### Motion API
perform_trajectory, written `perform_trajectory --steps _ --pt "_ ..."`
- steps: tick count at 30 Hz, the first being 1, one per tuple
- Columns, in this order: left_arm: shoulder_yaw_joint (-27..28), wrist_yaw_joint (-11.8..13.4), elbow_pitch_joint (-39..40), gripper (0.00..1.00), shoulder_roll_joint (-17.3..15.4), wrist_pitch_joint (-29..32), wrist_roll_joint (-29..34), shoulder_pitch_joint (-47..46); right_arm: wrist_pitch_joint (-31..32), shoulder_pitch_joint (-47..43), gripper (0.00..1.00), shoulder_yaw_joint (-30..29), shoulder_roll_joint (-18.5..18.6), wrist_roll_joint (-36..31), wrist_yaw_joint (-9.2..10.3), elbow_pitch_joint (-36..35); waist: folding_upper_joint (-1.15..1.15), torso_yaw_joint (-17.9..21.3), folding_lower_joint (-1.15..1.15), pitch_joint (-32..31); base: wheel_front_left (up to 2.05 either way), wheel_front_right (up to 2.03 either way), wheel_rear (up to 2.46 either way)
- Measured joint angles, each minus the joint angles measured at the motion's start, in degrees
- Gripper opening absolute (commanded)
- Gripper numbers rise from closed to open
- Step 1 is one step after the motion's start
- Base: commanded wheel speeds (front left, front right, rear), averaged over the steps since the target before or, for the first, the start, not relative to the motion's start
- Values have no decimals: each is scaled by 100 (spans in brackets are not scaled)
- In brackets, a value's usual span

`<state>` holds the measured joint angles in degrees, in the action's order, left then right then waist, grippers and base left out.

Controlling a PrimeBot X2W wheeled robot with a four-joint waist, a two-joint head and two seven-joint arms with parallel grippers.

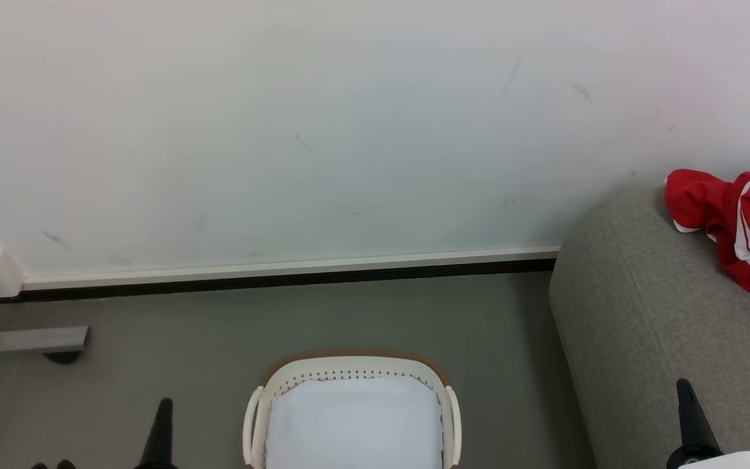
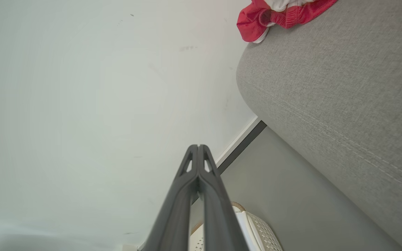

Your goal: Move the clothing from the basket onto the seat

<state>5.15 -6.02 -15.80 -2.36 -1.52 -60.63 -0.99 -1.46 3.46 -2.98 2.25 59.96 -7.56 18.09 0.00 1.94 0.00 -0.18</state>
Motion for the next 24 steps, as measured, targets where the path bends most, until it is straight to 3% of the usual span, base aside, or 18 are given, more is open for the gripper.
perform_trajectory --steps 24 --pt "51 -53 79 0 -12 352 -1325 -214 343 112 0 -147 14 1376 0 -171 0 -71 0 13 0 0 0"
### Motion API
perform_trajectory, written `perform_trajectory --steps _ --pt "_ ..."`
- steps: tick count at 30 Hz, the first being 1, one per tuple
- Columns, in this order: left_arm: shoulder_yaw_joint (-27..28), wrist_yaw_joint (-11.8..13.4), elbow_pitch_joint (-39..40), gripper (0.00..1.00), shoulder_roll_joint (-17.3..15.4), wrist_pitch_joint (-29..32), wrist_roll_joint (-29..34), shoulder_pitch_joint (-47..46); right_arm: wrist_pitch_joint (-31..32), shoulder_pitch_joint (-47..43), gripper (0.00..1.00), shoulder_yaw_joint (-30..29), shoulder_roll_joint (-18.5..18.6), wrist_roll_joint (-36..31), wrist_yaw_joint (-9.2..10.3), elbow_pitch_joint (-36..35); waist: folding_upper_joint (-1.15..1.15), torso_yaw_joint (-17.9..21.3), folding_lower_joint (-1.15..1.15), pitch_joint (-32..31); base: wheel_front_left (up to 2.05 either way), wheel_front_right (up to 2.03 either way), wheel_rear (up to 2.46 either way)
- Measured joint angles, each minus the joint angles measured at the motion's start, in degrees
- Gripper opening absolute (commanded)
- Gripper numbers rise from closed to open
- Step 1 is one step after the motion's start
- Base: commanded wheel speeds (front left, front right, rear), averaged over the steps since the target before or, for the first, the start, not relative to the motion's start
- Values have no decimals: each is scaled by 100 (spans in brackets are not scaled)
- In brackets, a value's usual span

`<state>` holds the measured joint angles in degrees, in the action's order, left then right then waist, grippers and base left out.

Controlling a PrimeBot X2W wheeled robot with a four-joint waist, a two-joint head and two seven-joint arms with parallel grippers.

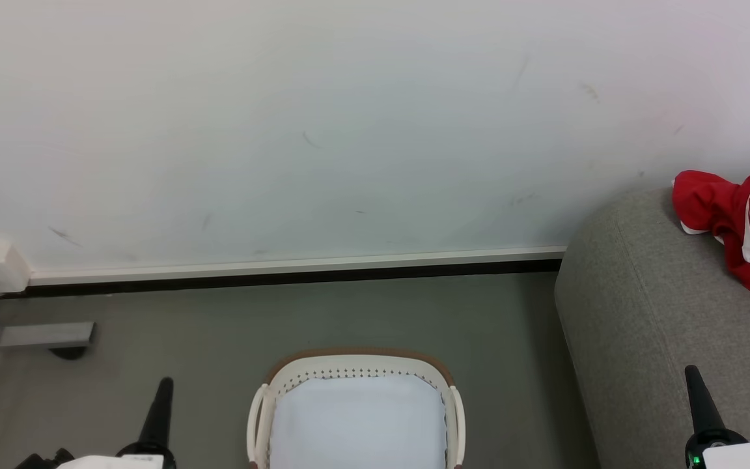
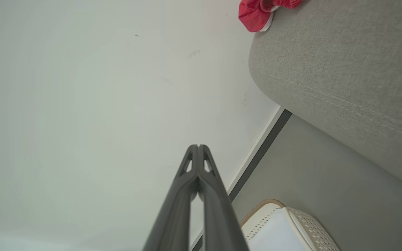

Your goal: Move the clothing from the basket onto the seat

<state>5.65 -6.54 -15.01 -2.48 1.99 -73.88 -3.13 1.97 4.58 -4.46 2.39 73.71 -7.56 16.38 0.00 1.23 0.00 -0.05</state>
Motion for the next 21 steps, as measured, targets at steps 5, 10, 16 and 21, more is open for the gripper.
perform_trajectory --steps 5,10,16,21 --pt "15 -7 12 0 -2 55 -286 -42 57 7 0 -27 3 248 0 -33 0 -15 0 3 0 0 0" --pt "30 -24 26 0 -3 104 -528 -69 114 20 0 -62 7 514 0 -64 0 -30 0 5 0 0 0" --pt "44 -44 38 0 -7 190 -761 -117 189 56 0 -93 11 779 0 -100 0 -47 0 9 0 0 0" --pt "56 -49 48 0 -9 250 -1009 -154 257 86 0 -116 15 990 0 -132 0 -62 0 12 0 0 0"
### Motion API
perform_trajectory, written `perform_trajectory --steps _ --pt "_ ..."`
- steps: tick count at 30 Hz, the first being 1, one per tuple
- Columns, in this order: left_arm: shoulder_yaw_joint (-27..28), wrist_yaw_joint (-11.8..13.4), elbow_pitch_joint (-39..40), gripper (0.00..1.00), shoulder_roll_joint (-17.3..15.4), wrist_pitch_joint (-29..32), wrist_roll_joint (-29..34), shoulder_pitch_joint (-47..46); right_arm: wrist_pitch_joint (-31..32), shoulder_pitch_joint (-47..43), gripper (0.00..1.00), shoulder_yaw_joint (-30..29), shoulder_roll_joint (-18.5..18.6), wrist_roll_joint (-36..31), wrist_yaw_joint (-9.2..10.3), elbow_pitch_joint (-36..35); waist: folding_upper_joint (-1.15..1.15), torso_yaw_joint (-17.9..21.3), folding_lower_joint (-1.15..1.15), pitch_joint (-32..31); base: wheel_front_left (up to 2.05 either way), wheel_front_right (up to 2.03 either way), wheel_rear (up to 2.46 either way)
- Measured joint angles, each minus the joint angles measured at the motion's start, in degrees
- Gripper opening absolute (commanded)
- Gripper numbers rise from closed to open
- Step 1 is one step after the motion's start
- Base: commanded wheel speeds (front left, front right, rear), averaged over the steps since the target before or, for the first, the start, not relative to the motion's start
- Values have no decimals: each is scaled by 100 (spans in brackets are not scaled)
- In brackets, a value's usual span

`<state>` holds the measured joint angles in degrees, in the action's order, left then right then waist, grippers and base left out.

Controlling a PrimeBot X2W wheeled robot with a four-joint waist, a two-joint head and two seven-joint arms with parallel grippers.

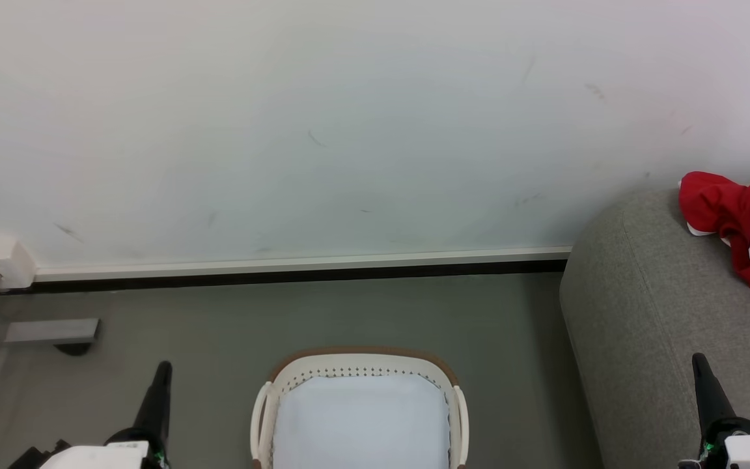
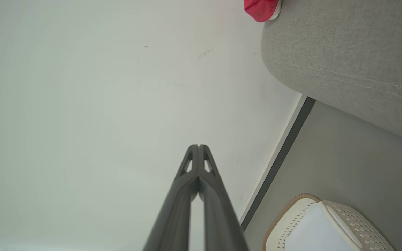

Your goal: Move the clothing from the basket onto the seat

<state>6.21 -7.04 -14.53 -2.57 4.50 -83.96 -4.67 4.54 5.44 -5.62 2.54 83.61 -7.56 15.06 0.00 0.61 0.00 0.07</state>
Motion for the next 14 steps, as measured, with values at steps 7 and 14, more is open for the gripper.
perform_trajectory --steps 7,14 --pt "9 -7 14 0 -2 67 -299 -50 65 24 0 -30 3 301 1 -27 0 -21 0 4 0 0 0" --pt "21 -18 26 0 -5 146 -578 -93 145 30 0 -56 8 608 1 -57 0 -41 0 8 0 0 0"
